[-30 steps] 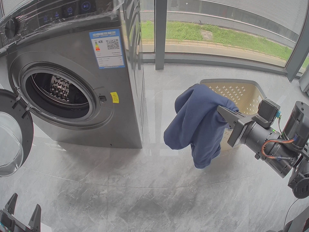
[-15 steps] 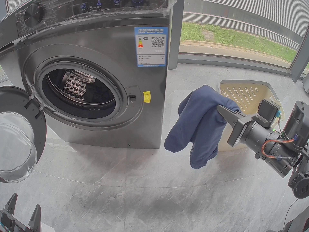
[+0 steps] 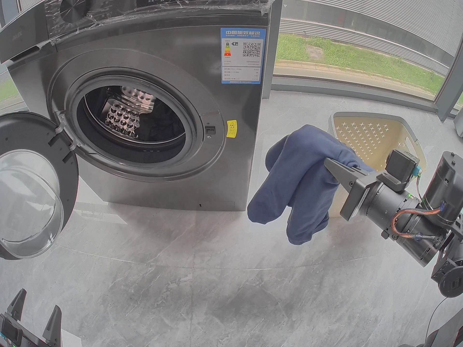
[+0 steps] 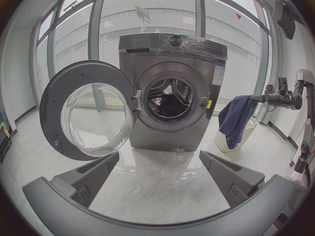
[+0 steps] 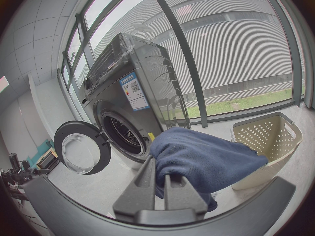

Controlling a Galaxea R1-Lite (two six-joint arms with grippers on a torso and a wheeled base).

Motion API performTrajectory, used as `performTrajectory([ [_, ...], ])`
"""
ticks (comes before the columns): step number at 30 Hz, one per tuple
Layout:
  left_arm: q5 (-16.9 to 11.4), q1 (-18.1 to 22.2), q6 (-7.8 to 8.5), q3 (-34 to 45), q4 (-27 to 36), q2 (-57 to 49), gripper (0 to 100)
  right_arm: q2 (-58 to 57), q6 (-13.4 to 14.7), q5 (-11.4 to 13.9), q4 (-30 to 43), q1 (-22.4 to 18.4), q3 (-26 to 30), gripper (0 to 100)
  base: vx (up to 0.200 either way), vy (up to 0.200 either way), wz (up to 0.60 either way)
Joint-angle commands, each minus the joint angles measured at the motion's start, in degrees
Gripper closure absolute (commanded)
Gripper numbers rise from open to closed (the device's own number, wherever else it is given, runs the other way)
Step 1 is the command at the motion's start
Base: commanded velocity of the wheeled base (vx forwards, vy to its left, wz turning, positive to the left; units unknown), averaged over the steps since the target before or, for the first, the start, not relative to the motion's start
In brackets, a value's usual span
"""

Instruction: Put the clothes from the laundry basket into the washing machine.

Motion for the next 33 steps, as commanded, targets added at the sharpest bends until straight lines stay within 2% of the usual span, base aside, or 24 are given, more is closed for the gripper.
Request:
performTrajectory([
  [1,0.0,-0.1,-0.02,0.9,0.0,-0.9,0,0.0,0.0,0.0,0.0,0.0,0.0,100,-0.2,0.0,0.0],
  [8,0.0,-0.1,-0.02,0.9,0.0,-0.9,0,0.1,0.0,0.0,-0.1,0.0,0.2,100,-0.029,0.0,0.0],
  [33,0.0,0.0,-0.02,0.9,0.0,-0.9,0,0.1,0.0,0.0,-0.1,0.0,0.0,100,0.0,0.2,0.0],
])
